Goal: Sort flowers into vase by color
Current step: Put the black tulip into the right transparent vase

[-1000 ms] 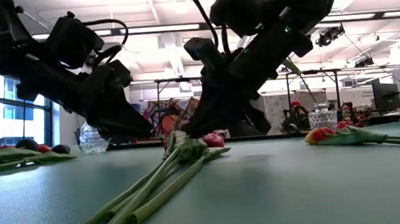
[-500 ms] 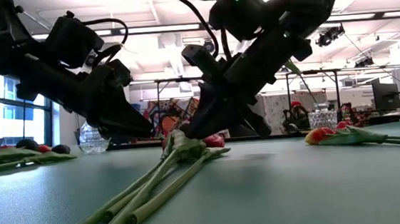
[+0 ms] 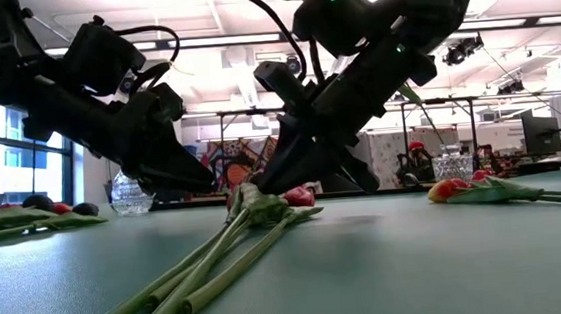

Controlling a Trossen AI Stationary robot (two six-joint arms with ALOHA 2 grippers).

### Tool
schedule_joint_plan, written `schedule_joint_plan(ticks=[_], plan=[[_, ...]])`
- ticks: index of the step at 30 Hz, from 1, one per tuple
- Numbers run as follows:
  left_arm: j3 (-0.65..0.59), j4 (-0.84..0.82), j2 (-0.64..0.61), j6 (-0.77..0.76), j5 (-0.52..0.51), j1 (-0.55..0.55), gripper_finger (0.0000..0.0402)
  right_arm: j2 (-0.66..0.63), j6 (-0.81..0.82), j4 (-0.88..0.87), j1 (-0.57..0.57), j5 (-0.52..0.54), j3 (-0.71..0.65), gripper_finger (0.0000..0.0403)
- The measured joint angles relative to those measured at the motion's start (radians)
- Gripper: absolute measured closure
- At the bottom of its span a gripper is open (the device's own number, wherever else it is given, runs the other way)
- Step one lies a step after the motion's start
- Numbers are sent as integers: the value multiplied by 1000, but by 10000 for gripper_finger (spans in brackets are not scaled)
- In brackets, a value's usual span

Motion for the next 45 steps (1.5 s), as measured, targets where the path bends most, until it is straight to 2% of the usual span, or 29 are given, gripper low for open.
schedule_joint_plan(ticks=[22, 28, 39, 45], plan=[[0, 1, 0, 1, -22, 0, 238, 0, 63, 22, 6, 22, 0, 361], [0, 1, -1, 1, -34, 0, 238, 57, 115, 43, 5, 2, -1, 361], [0, -5, -1, 1, -34, 0, 238, 70, 54, 129, -1, -1, 0, 362], [0, -5, -1, 1, -34, 0, 238, 70, 26, 143, -1, 0, 0, 393]])
